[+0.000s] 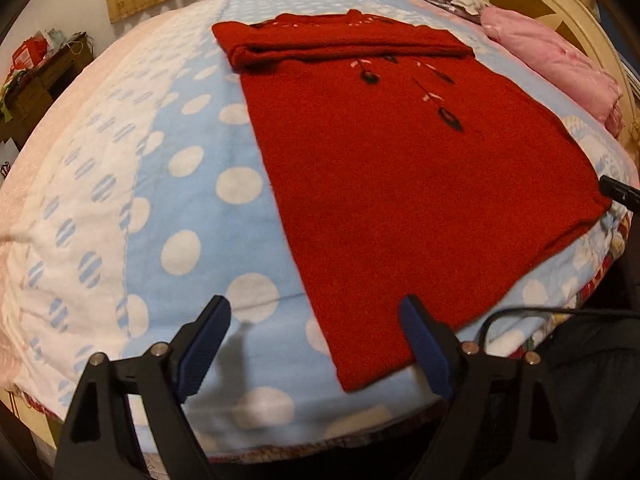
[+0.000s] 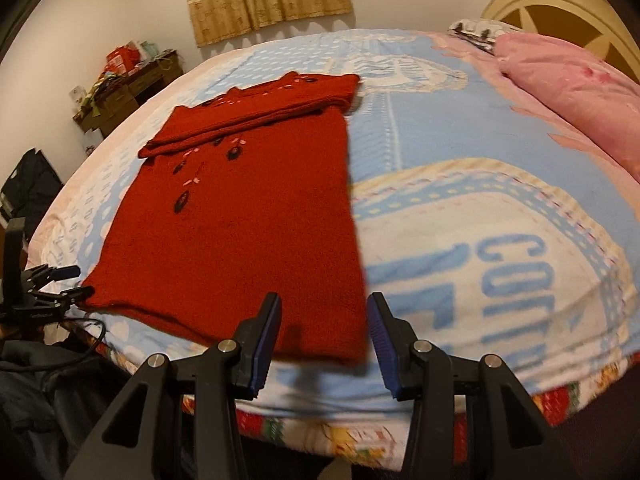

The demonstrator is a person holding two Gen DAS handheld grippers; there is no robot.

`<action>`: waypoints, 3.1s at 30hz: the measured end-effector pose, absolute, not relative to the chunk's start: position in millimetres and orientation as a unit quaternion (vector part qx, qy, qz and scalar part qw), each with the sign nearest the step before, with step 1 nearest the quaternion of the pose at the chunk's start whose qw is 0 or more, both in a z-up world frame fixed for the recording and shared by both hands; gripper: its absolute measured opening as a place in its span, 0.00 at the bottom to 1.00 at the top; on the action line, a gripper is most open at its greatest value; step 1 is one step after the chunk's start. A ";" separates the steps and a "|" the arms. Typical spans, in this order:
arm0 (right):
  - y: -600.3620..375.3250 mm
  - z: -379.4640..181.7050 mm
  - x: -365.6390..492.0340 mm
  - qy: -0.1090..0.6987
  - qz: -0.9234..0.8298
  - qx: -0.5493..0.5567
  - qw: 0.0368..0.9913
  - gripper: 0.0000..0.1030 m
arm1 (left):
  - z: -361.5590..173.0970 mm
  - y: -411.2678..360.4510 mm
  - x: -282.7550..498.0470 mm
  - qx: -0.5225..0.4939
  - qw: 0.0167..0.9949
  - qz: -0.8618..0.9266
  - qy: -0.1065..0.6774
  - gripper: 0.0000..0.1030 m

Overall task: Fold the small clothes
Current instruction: 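Move both grippers down to the sweater hem, then close both grippers on the sweater hem, then lift the held hem with both grippers and fold it toward the collar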

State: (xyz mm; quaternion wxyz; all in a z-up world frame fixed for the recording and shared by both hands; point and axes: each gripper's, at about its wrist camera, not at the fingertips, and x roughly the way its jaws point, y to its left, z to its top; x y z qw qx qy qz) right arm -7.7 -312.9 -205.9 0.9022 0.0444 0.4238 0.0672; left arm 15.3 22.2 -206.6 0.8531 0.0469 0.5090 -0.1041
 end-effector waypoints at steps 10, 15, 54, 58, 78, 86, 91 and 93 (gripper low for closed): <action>-335.6 -215.8 -11.8 0.422 0.097 0.139 0.891 0.44 | -209.8 29.8 25.7 0.007 0.837 -0.138 0.530 0.81; -327.1 -225.9 -6.7 0.425 0.108 0.146 0.887 0.39 | -212.1 31.7 29.0 -0.008 0.834 -0.146 0.533 0.83; -357.8 -126.2 53.7 0.279 0.212 0.285 0.892 0.07 | -110.7 70.3 77.4 -0.045 0.914 -0.184 0.358 0.07; -359.5 -111.4 80.4 0.280 0.213 0.284 0.892 0.07 | -102.5 76.1 97.1 -0.068 0.913 -0.194 0.352 0.07; -339.0 -58.0 250.1 0.289 0.189 0.257 0.903 0.07 | -71.7 87.5 232.3 -0.104 0.915 -0.190 0.340 0.07; -330.7 -67.6 317.7 0.312 0.163 0.260 0.899 0.07 | -81.0 98.1 289.8 -0.112 0.914 -0.160 0.355 0.07; -326.5 -81.4 348.5 0.330 0.151 0.257 0.896 0.07 | -96.7 101.3 316.0 -0.126 0.906 -0.151 0.376 0.07; -326.6 -89.7 362.1 0.340 0.143 0.256 0.893 0.07 | -102.8 100.5 326.3 -0.128 0.902 -0.149 0.384 0.07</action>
